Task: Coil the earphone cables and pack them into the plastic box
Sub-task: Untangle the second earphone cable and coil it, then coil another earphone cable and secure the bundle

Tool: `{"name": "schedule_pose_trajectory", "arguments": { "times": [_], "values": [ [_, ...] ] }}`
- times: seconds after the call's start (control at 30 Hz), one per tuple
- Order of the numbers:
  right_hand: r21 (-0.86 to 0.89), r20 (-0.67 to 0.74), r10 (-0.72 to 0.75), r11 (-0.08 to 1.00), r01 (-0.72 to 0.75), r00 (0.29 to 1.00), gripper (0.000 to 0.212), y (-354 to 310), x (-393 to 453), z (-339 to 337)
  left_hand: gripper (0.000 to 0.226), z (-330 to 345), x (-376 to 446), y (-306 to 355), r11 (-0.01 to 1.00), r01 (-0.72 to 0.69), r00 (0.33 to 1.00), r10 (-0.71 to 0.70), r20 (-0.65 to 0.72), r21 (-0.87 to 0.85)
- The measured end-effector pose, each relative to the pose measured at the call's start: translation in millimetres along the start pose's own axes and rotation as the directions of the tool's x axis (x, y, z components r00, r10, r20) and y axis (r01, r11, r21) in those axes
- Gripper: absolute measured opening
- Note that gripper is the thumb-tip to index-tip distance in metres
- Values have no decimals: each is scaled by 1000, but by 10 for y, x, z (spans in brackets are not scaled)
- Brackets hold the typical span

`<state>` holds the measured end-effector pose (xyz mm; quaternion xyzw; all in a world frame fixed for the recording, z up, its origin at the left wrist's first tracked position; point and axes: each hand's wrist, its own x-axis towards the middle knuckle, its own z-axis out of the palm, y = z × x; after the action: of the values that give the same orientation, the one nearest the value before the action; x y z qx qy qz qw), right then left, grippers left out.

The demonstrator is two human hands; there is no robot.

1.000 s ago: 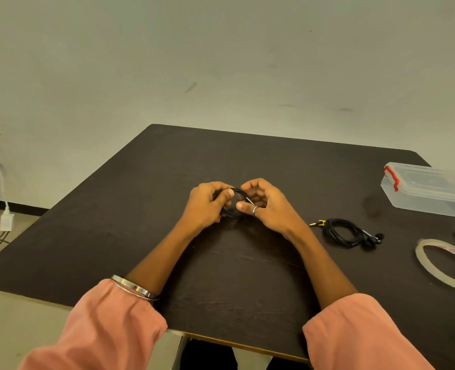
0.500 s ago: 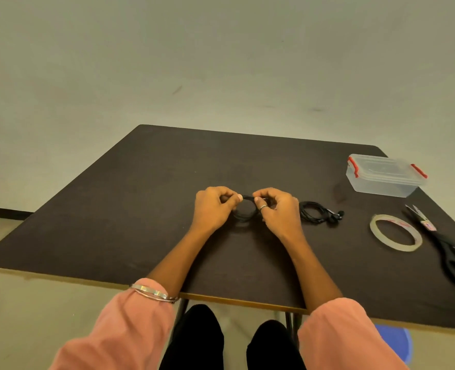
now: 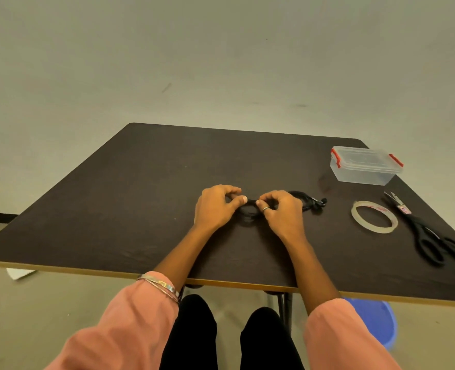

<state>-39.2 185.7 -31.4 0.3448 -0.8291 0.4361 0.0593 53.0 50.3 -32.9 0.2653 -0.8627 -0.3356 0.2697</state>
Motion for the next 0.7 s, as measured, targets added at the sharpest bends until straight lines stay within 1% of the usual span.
{"name": "schedule_pose_trajectory", "arguments": {
  "times": [0.13, 0.23, 0.3, 0.37, 0.47, 0.5, 0.57, 0.63, 0.7],
  "values": [
    [10, 22, -41, 999, 41, 999, 16, 12, 31, 11, 29, 13, 20, 5, 999, 9, 999, -7, -44, 50],
    [30, -9, -51, 998, 52, 999, 18, 31, 40, 26, 28, 30, 28, 43, 992, 15, 994, -2, -107, 123],
    [39, -70, -70, 997, 73, 995, 15, 52, 44, 42, 26, 32, 0, 75, 976, 17, 984, 22, -177, 216],
    [54, -157, -73, 995, 83, 985, 14, 58, 26, 3, 30, 39, -63, 110, 951, 17, 967, 62, -246, 307],
    [40, -332, -113, 990, 133, 937, 16, 110, -34, -184, 36, 38, -143, 104, 946, -7, 929, 126, -348, 324],
    [14, -386, -128, 989, 145, 914, 16, 158, -59, -280, 35, 41, -156, 99, 949, -34, 916, 155, -370, 314],
    [-56, -486, -142, 990, 131, 862, 18, 310, -100, -513, 30, 67, -189, 129, 941, -137, 884, 257, -391, 309],
    [-114, -575, -115, 992, 60, 810, 21, 516, -125, -756, 25, 129, -247, 222, 899, -287, 834, 404, -376, 332],
    [-137, -625, -44, 989, -54, 779, 24, 737, -150, -987, 23, 259, -330, 377, 822, -458, 771, 556, -309, 338]
  ]
}}
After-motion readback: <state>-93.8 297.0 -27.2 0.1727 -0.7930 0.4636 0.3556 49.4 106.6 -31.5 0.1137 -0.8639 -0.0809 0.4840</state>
